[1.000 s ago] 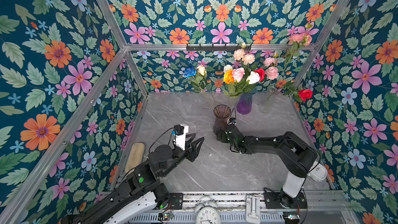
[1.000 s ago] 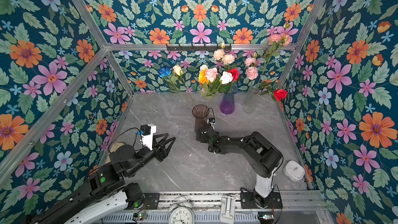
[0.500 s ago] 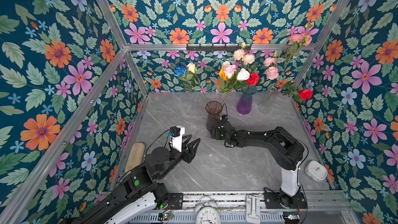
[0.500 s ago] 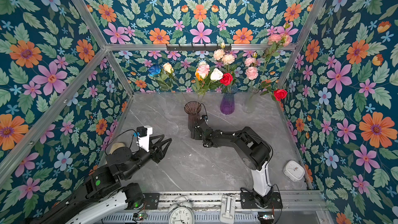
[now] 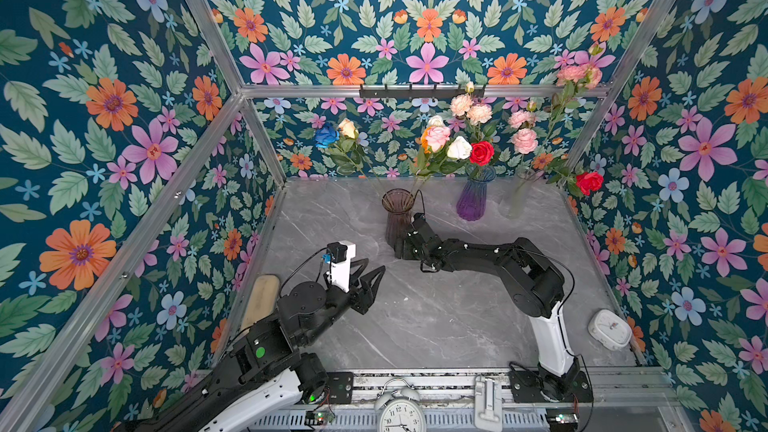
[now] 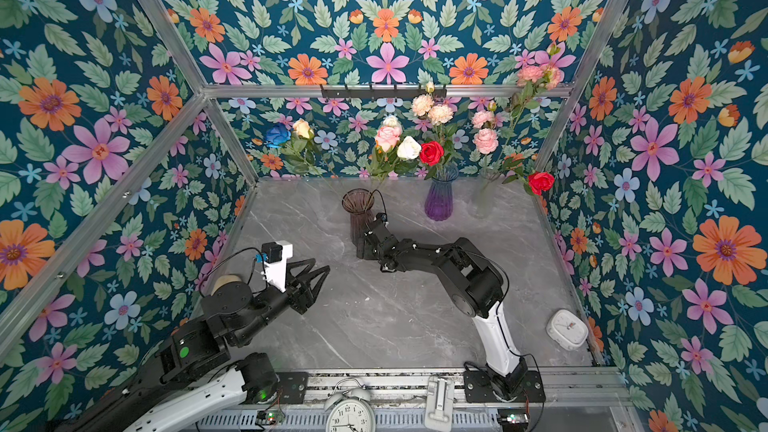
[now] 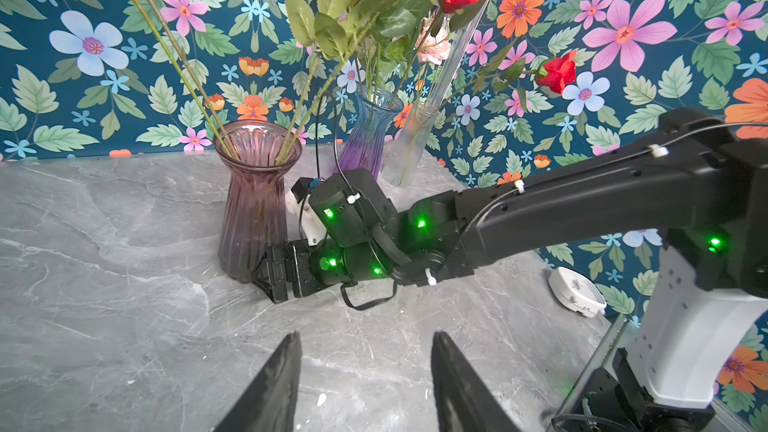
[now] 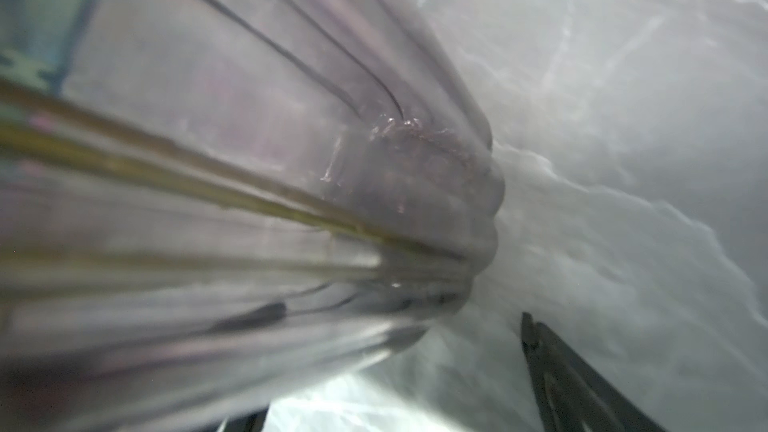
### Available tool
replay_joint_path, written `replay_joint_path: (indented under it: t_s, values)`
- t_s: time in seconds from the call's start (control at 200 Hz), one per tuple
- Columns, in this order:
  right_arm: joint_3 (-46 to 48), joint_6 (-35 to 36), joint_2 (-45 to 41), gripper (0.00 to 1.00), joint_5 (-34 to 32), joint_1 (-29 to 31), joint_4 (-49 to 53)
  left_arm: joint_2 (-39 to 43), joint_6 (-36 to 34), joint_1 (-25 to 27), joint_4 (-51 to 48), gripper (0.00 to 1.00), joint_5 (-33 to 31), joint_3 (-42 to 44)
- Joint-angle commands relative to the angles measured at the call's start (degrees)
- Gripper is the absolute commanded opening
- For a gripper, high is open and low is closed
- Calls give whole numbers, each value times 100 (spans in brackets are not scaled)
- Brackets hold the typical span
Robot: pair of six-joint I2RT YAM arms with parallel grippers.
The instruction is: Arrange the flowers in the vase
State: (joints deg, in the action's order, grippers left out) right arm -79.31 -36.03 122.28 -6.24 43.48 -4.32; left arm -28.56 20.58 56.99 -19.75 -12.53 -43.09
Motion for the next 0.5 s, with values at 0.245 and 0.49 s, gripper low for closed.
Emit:
replay_joint_path:
  t_s: [0.245,0.49]
  values:
    - [28,-109,-4,96,126,-35,144,148,-55,-4,-274,53,-193,-121]
    - [1406,336,-1307,99,-71,-35,-640,33,-124,-8,-133,53,-205,-64]
